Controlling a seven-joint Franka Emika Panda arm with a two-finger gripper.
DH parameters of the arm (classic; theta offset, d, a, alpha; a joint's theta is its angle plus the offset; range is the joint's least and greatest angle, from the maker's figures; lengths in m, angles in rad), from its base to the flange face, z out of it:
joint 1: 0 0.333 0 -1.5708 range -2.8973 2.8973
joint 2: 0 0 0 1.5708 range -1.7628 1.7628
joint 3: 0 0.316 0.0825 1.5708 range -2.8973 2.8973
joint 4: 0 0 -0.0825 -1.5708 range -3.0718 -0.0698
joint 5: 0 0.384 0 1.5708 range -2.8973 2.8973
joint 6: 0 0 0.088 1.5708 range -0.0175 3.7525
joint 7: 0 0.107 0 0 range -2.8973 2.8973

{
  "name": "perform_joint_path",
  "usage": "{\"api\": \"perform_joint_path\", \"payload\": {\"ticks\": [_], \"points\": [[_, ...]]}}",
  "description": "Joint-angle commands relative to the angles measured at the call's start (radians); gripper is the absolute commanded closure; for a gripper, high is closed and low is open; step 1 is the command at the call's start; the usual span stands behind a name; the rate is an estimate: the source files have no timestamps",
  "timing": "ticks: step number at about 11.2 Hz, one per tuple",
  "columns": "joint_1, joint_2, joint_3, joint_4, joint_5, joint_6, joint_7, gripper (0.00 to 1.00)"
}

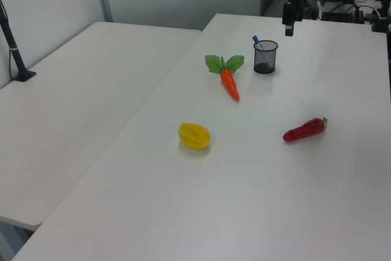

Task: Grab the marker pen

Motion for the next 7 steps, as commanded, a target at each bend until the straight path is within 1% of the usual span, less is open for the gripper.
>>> {"api": "perform_joint_path", "payload": {"ticks": [1,7], "points": [[0.005,0.003,-0.009,0.001,-0.004,-0.002,-0.024,0.00],[0.003,0.006,-0.009,0.001,-0.007,0.003,-0.042,0.00]]}}
